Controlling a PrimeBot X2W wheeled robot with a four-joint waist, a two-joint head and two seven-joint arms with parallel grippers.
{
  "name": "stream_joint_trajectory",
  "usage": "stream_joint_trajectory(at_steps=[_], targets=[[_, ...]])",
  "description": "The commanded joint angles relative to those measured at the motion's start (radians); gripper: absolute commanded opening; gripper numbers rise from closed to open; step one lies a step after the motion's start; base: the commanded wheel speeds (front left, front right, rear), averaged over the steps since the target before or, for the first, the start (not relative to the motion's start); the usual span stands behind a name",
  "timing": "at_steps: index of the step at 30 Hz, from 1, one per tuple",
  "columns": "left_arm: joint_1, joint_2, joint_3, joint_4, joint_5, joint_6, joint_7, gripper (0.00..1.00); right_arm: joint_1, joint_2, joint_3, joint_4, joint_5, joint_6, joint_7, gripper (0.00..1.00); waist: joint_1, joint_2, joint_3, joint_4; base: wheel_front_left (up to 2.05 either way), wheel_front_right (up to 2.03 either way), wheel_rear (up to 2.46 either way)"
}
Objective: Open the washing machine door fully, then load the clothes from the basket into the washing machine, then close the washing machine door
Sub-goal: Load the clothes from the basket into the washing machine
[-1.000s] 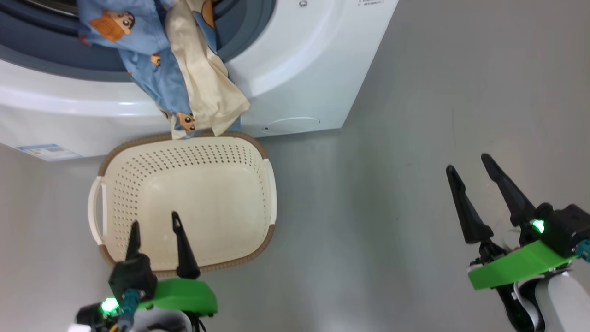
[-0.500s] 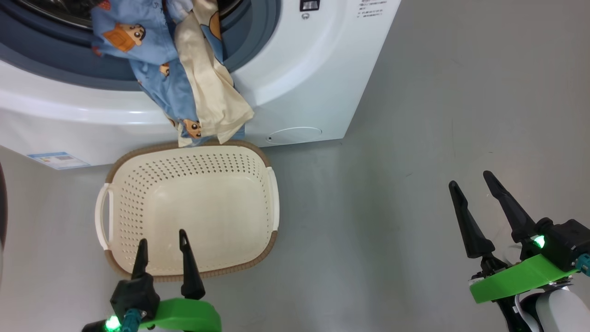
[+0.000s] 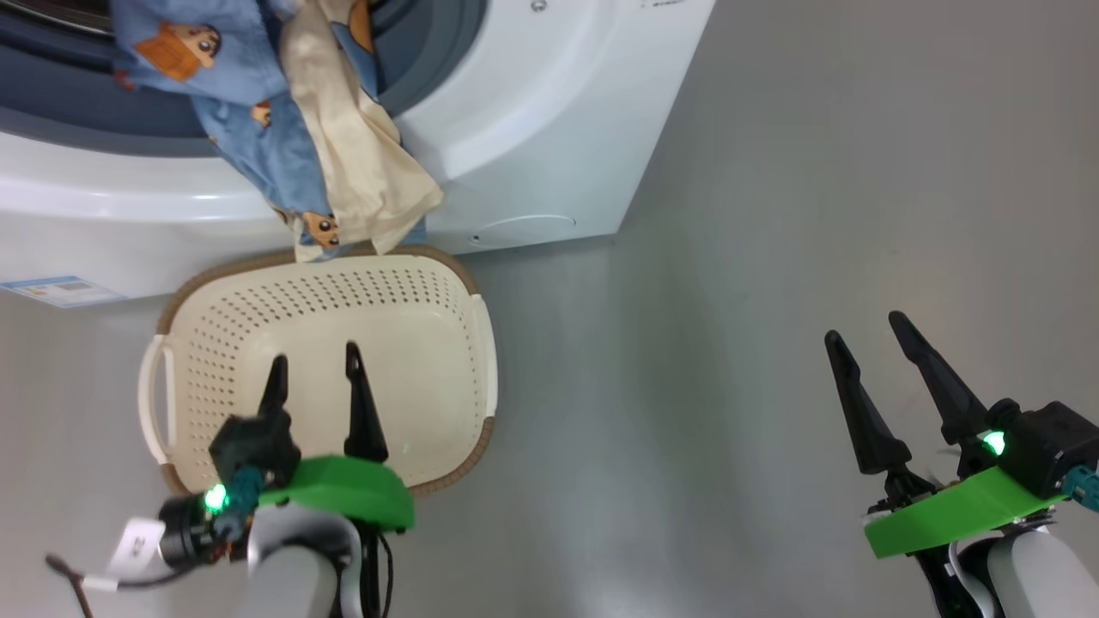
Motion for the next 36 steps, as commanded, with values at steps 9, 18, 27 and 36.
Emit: stream_joint_trajectory(at_steps=[9,18,27,36], targets=[[-0.239,0.03,0.08,0.209,-0.03,-0.028,-0.016,1.0,-0.051,-0.004,0.031,-0.02,0.013,0.002,-0.005,1.0,0.0,0.0,0.095,-0.081,0.0,0.0,0.0],[-0.399,0.054,0.126,0.395,-0.089,-0.118,-0.039,1.0,-0.088,0.0,0.04,-0.016,0.024,0.002,-0.005,1.0,0.0,0.0,0.166,-0.131,0.0,0.0,0.0],[-0.539,0.059,0.162,0.519,-0.098,-0.158,-0.058,1.0,-0.12,-0.002,0.051,-0.019,0.03,0.002,-0.005,1.0,0.0,0.0,0.224,-0.156,0.0,0.0,0.0],[-0.6,0.066,0.211,0.503,-0.036,-0.138,-0.061,1.0,-0.132,-0.008,0.052,-0.019,0.034,0.002,-0.005,1.0,0.0,0.0,0.256,-0.163,0.0,0.0,0.0]])
